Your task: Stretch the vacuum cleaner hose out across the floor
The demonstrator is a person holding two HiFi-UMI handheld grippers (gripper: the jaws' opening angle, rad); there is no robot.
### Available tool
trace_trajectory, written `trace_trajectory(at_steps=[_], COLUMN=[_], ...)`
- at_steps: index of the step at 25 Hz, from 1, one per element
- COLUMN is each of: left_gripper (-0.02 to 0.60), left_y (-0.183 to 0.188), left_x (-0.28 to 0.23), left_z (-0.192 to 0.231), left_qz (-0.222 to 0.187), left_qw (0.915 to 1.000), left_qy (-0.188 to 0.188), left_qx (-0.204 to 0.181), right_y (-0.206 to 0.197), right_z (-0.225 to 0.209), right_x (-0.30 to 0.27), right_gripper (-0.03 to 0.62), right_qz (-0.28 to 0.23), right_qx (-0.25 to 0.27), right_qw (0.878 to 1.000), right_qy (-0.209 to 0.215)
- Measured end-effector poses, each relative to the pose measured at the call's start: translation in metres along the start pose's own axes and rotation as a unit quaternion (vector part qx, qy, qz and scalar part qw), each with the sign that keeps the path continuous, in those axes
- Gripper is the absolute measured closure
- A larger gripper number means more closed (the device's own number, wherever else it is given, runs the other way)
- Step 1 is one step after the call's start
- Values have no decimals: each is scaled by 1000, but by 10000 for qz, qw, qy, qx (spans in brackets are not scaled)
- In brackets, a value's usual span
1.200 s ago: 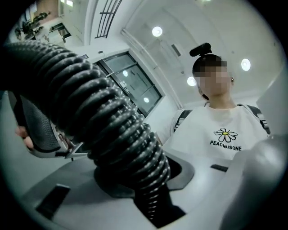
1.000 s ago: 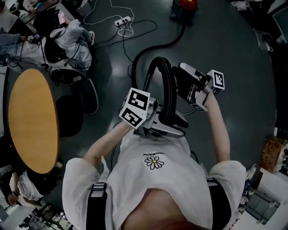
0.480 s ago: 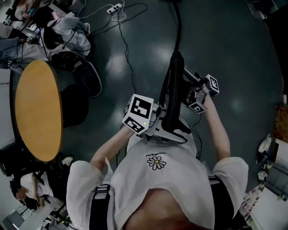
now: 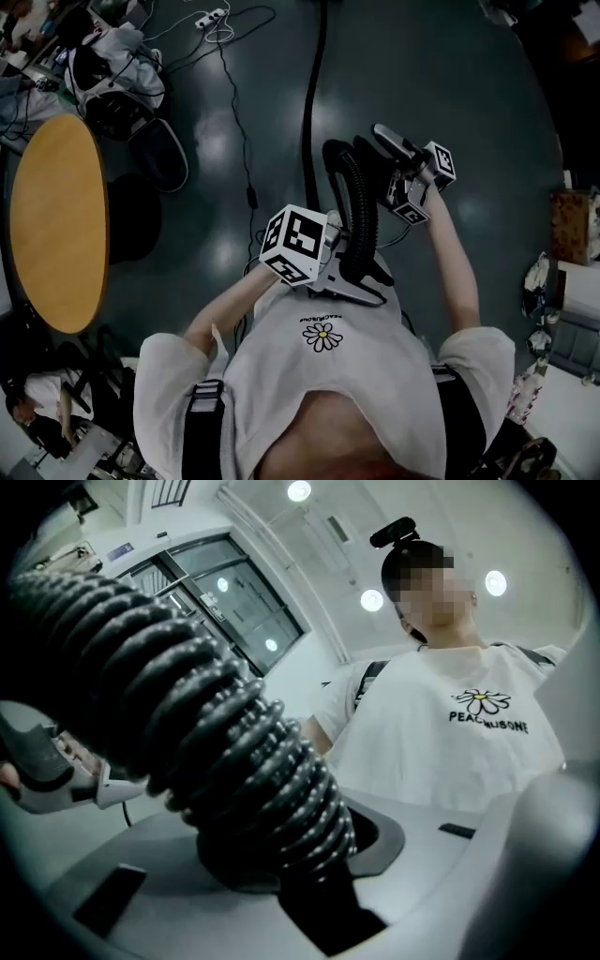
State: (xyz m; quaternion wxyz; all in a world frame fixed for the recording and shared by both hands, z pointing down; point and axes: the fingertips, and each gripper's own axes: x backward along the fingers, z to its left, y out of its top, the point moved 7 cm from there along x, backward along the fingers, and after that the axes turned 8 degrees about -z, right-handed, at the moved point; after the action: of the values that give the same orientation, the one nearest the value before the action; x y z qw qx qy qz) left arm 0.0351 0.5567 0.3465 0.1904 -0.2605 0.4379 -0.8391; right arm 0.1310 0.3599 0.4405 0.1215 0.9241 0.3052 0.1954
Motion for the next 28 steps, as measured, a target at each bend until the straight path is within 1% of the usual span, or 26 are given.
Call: trace_trajectory(at_steps=[2,4,6,7,8,9,10,13,14,16,18,20,21,22,23,24,25,26,27,28], left_gripper=[451,451,451,451,451,451,451,451,452,453,457,459,460,460,460,460,460,459,460,460], left_y=[-13,-20,-21,-22,-22,-22,-21,-24,-26,-27,-26,-28,-29,-31,-32,-31,-28,-24,-20,-17], left_x=[-27,-47,-58,-62,-66,-70,-75,-95,-100,-102,-98,-101,-106,-112,-114,-112,-105,-93,-78,-63], left_z=[-4,-7,-5,-4,-2,1,6,16,19,24,24,21,20,20,21,23,27,31,36,40], left_qz=[210,414,533,562,599,664,757,1066,1145,1206,1265,1499,1636,1717,1701,1573,1326,968,537,92], left_qw=[9997,9988,9977,9975,9972,9968,9962,9933,9924,9917,9909,9877,9856,9845,9849,9868,9897,9922,9926,9893], left_qy=[65,176,305,337,355,370,385,386,372,361,337,266,242,242,276,369,538,774,1064,1404], left_qx=[-83,-204,-271,-278,-263,-235,-208,-223,-252,-280,-314,-360,-338,-274,-189,-112,-75,-105,-214,-390], right_y=[-10,-13,-8,-6,-4,-1,4,3,1,-2,-4,-12,-18,-21,-21,-19,-14,-8,-2,2], right_z=[4,12,16,14,10,8,8,9,10,15,19,22,24,28,34,42,49,55,60,63], right_x=[29,48,62,69,75,80,81,81,80,73,62,56,57,60,62,60,55,48,40,31], right_gripper=[392,391,391,391,388,388,388,388,388,388,388,388,388,388,387,381,376,376,376,373], right_qz=[38,186,425,505,525,500,460,486,570,764,1017,1446,1602,1638,1569,1416,1196,948,724,561], right_qx=[-245,-312,-80,-45,-157,-351,-546,-1145,-1291,-1384,-1530,-1892,-2049,-2073,-1943,-1721,-1480,-1249,-1008,-740], right_qw=[9997,9993,9984,9969,9958,9954,9954,9919,9899,9874,9830,9711,9651,9630,9654,9710,9781,9850,9908,9950], right_qy=[71,23,-355,-594,-739,-743,-644,-244,-129,-16,-30,-133,-291,-524,-749,-869,-846,-714,-537,-358])
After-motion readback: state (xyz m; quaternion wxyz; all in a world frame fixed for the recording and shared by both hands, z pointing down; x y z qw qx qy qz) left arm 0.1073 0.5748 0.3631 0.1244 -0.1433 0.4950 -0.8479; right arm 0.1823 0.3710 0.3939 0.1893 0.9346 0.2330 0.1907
